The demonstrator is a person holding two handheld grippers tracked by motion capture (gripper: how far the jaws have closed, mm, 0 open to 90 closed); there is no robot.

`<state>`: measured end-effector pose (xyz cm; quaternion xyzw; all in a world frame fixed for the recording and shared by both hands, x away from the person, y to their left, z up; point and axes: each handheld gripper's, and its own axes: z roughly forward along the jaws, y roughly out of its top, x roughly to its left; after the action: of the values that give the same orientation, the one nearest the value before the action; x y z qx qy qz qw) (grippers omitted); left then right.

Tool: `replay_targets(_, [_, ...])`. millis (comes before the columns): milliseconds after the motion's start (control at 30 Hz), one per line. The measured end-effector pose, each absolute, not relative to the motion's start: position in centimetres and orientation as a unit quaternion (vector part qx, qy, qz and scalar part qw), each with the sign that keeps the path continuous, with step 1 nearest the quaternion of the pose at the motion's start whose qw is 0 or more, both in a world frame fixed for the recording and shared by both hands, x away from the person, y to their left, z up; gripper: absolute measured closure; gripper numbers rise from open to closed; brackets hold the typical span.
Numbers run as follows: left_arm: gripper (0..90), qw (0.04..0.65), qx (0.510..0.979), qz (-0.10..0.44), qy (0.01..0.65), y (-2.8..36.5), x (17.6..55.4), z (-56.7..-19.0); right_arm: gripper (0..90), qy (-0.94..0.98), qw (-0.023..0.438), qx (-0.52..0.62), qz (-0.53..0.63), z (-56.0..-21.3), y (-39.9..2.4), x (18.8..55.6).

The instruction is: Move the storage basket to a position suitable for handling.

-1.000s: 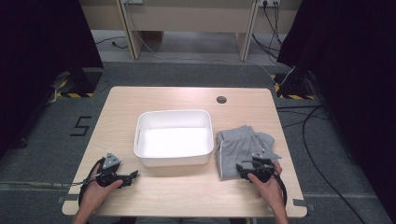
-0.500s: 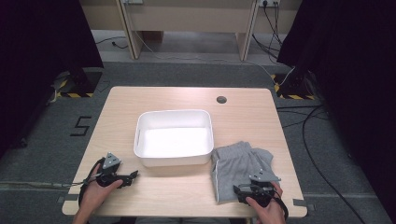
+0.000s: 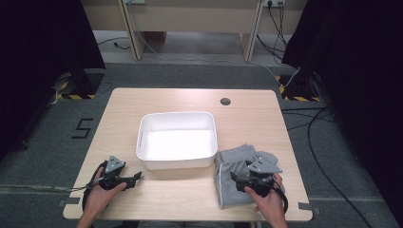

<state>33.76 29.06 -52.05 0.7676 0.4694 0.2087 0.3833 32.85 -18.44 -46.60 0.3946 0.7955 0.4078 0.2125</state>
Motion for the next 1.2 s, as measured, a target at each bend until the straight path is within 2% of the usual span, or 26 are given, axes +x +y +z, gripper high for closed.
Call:
replay_targets(33, [23.0, 0.391, 0.768, 0.209, 0.463, 28.5, 33.8, -51.9, 30.2, 0.798, 0.211, 0.390, 0.408, -46.5, -18.0, 33.9])
replay_targets(233, [24.7, 0.391, 0.774, 0.214, 0.449, 26.6, 34.7, -51.8, 29.8, 0.803, 0.192, 0.381, 0.417, -46.2, -16.4, 36.4])
replay_targets(467, [28.9, 0.395, 0.783, 0.208, 0.434, 25.6, 35.0, -51.5, 31.8, 0.819, 0.185, 0.341, 0.422, -45.8, -13.7, 37.6])
replay_targets(633, [28.9, 0.393, 0.784, 0.205, 0.435, 25.1, 35.7, -51.3, 33.2, 0.823, 0.159, 0.333, 0.432, -46.2, -12.2, 38.6])
replay_targets(933, [29.3, 0.404, 0.780, 0.202, 0.433, 24.8, 38.0, -51.2, 33.3, 0.809, 0.150, 0.353, 0.445, -46.7, -12.5, 40.7])
replay_targets(1200, [29.8, 0.401, 0.784, 0.210, 0.425, 23.4, 39.9, -51.0, 29.4, 0.808, 0.167, 0.356, 0.438, -46.5, -13.0, 42.5])
